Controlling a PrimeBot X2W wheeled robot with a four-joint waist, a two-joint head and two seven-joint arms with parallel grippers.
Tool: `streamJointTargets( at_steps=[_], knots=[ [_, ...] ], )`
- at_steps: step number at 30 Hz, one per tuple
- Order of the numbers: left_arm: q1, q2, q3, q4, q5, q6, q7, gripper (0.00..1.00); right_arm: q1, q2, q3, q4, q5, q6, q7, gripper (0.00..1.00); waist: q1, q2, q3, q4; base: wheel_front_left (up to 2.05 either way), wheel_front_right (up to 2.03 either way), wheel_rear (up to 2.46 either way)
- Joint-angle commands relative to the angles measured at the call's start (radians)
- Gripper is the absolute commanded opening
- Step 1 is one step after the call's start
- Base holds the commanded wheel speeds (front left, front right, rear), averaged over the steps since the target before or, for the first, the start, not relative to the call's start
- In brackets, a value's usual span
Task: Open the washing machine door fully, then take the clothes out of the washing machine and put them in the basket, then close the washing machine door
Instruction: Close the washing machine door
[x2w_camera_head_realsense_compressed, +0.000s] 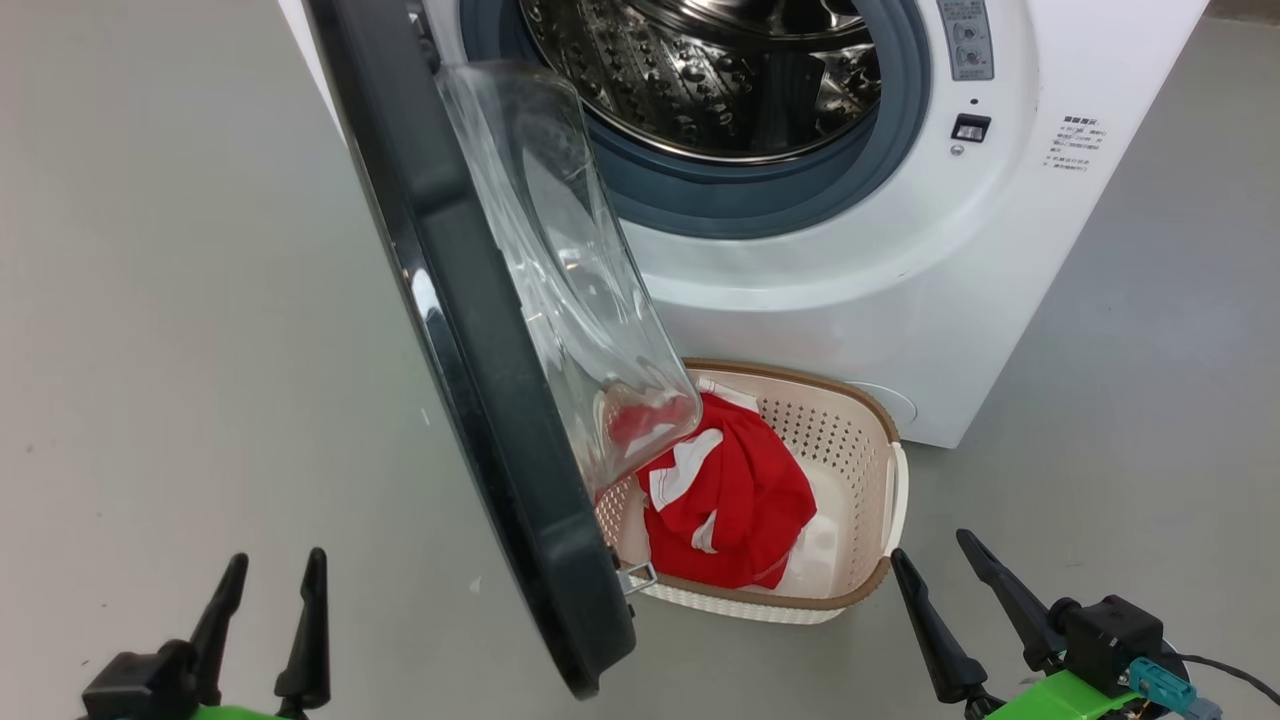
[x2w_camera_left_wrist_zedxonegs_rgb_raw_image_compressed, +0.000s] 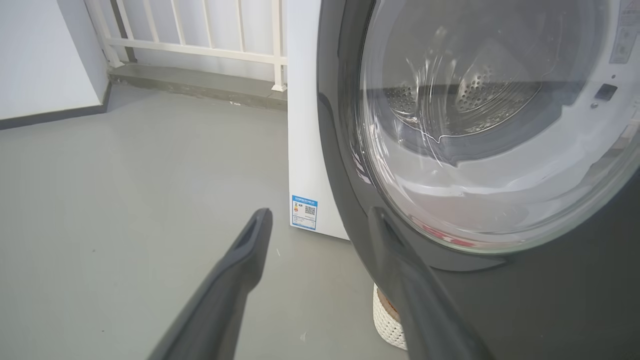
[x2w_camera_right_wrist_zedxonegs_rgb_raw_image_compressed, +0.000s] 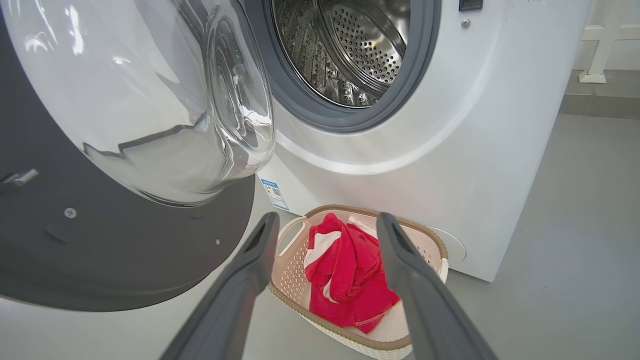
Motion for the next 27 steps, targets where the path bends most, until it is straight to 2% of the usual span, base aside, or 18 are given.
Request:
streamJointTargets(
  at_steps=[1, 13, 27],
  knots=[
    [0.000, 0.009, 0.044, -0.032, 0.018, -0.006, -0.012, 1.00, -0.032, -0.008, 0.016, -0.022, -0.007, 0.005, -0.006, 1.00, 0.0000, 0.0000, -0.001, 0.000, 0.00, 0.00, 0.00],
    [0.033, -0.032, 0.077, -0.032, 0.081, -0.006, -0.012, 1.00, -0.026, -0.006, 0.021, -0.018, -0.002, 0.005, -0.006, 1.00, 0.0000, 0.0000, -0.018, -0.005, 0.00, 0.00, 0.00],
    [0.041, -0.036, 0.088, -0.033, 0.087, -0.006, -0.012, 1.00, -0.020, -0.006, 0.025, -0.018, 0.001, 0.005, -0.006, 1.00, 0.0000, 0.0000, -0.027, -0.005, 0.00, 0.00, 0.00]
  ],
)
